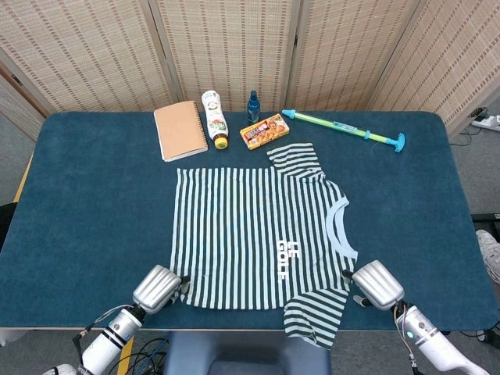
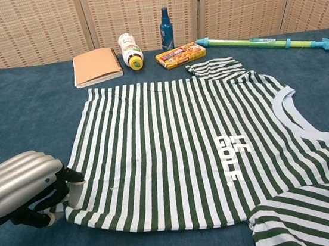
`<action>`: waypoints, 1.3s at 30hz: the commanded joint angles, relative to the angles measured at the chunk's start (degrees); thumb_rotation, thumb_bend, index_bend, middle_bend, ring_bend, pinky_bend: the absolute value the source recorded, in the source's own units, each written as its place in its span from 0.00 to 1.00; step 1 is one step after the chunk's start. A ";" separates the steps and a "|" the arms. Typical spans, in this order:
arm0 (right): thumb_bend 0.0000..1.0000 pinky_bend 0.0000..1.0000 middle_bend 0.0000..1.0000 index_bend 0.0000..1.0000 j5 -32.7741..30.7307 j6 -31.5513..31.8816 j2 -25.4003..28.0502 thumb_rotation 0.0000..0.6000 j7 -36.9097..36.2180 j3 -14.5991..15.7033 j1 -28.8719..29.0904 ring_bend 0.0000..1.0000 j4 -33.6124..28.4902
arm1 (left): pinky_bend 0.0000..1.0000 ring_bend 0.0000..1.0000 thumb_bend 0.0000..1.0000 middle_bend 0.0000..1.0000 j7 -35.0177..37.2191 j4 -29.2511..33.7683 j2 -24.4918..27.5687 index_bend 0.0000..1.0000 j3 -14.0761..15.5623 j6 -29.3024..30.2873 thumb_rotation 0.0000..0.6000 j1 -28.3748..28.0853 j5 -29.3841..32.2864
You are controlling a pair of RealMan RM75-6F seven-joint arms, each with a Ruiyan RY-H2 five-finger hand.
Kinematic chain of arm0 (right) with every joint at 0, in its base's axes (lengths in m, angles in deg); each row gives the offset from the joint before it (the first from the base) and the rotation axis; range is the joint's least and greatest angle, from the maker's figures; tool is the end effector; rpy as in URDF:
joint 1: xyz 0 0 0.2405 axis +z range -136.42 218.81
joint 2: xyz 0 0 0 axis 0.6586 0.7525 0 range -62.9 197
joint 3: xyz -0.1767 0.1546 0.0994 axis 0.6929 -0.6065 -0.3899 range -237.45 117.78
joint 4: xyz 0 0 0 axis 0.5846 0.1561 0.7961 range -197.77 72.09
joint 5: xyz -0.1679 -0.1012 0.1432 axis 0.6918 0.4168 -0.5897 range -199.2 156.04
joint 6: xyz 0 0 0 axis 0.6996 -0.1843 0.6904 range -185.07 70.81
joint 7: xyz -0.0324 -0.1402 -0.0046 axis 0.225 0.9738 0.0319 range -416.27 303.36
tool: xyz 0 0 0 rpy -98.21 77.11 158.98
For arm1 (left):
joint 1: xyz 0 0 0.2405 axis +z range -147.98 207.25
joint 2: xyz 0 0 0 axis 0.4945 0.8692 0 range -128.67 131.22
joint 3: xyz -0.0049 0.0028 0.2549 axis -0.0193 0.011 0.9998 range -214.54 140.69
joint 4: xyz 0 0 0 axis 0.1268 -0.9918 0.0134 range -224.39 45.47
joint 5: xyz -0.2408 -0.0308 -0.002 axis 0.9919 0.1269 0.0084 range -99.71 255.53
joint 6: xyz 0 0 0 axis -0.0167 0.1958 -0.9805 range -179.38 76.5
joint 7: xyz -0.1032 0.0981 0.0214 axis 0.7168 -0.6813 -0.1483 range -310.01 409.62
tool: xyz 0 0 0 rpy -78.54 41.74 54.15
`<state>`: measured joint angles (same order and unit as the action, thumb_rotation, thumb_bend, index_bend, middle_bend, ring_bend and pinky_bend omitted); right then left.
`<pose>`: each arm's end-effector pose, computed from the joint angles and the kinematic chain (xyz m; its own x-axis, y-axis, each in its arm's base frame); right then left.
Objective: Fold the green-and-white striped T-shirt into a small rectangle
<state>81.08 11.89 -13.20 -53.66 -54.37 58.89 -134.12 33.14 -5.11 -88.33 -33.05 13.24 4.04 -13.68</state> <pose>-0.3188 -0.2100 -0.0001 0.6499 -0.2303 0.7243 -0.7145 -0.5100 0.4789 -0.2085 0.2211 -0.0688 0.5468 0.2448 0.8007 0.7566 -0.5540 -0.3473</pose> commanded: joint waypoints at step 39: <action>0.42 1.00 0.96 0.56 -1.05 -0.69 -4.72 1.00 -0.10 1.98 3.79 1.00 3.67 | 1.00 0.89 0.50 0.92 -0.25 0.44 0.25 0.64 -0.02 -0.14 1.00 -0.09 0.97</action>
<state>79.99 11.16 -17.94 -53.72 -52.43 62.66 -130.41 32.86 -4.69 -88.12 -33.05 13.08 3.96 -12.72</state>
